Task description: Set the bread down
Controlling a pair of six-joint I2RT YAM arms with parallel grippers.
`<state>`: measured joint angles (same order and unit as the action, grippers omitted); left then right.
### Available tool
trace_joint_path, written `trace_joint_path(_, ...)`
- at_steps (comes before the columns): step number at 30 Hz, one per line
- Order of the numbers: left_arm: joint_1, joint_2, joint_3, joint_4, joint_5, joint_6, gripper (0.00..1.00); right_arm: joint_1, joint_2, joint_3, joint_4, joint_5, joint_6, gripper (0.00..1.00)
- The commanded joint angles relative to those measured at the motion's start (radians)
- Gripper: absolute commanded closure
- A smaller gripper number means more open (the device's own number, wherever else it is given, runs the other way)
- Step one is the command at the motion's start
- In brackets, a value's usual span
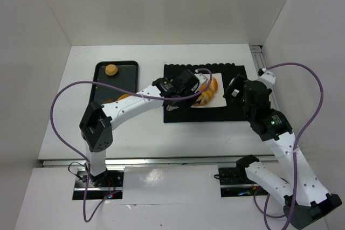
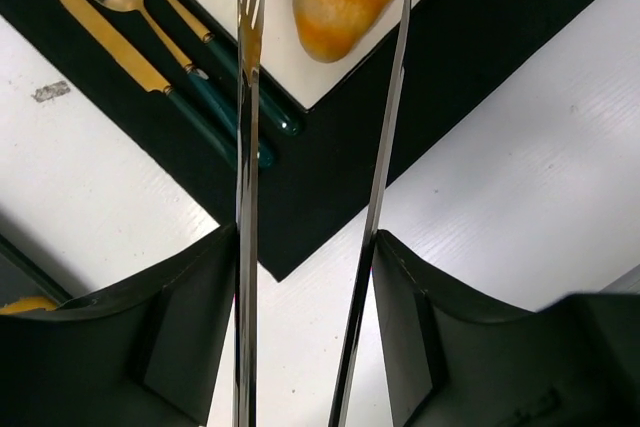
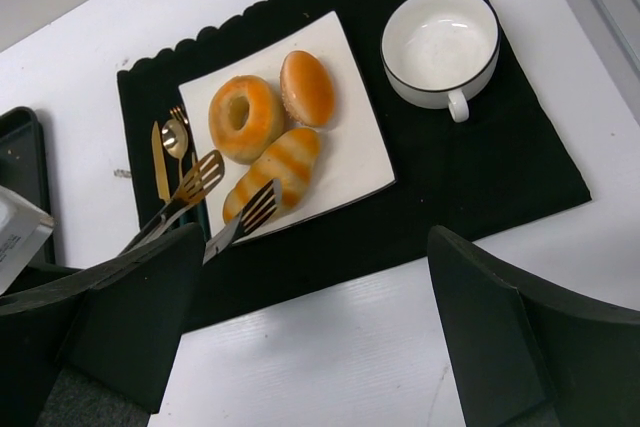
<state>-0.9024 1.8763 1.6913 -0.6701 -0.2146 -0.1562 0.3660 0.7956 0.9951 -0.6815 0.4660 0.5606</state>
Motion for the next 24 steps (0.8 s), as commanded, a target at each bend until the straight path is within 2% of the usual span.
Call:
trace_joint_path(1,-0.006,-0.124,0.019,-0.006,-0.051,0.014,0.34,-0.004,-0.001,0.013,0.005,0.010,0.009,0.01)
trace_joint_path(8,0.098,-0.271,-0.099,-0.040,-0.045,-0.017,0.35,-0.004,0.008,-0.006,0.033,-0.021,0.009,0.01)
trace_joint_path(10,0.184,-0.282,-0.152,-0.001,-0.023,-0.058,0.37,-0.004,0.008,-0.027,0.043,-0.021,0.009,0.01)
trace_joint_path(12,0.271,-0.282,-0.183,0.024,-0.040,-0.164,0.38,-0.004,0.019,-0.027,0.057,-0.035,0.009,0.01)
trace_joint_path(15,0.333,-0.240,-0.217,0.047,-0.078,-0.293,0.39,-0.004,0.040,-0.027,0.075,-0.059,0.009,0.01)
trace_joint_path(20,0.344,-0.155,-0.277,0.107,-0.147,-0.411,0.38,-0.004,0.050,-0.038,0.076,-0.069,0.009,0.01)
trace_joint_path(24,0.373,-0.099,-0.332,0.173,-0.092,-0.462,0.34,-0.004,0.059,-0.058,0.086,-0.079,0.009,0.01)
